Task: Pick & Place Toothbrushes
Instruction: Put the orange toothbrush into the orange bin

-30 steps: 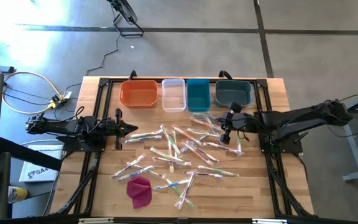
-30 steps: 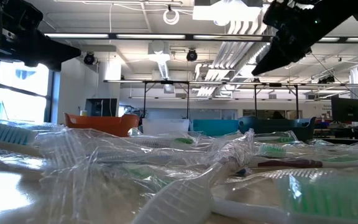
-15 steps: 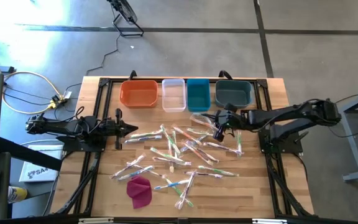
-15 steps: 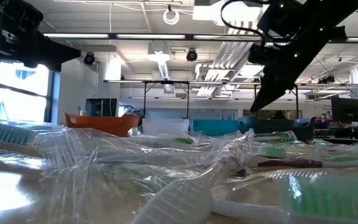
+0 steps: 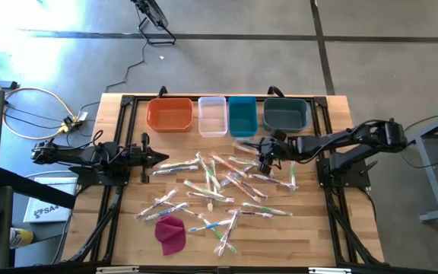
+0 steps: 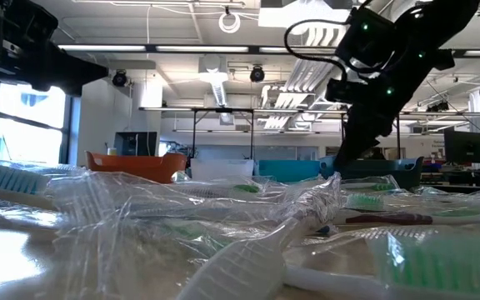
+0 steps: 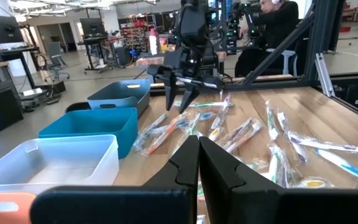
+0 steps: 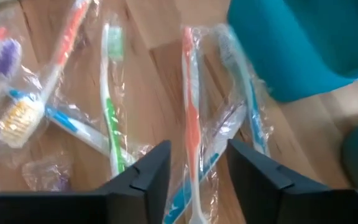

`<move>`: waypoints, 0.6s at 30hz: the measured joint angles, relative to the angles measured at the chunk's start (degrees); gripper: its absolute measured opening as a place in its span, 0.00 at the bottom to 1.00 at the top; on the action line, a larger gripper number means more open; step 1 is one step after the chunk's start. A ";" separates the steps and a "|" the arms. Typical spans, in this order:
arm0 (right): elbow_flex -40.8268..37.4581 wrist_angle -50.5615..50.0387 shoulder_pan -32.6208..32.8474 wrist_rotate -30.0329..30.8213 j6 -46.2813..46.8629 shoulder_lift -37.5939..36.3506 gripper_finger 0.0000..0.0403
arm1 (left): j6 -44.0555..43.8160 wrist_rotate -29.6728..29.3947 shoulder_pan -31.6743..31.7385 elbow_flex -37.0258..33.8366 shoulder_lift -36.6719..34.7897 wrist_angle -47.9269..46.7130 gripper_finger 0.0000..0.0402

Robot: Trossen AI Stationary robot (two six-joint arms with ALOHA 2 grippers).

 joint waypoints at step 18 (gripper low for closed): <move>-0.02 0.79 0.00 3.41 -0.20 8.33 0.43 | 0.04 0.04 0.00 0.00 0.02 -0.25 0.02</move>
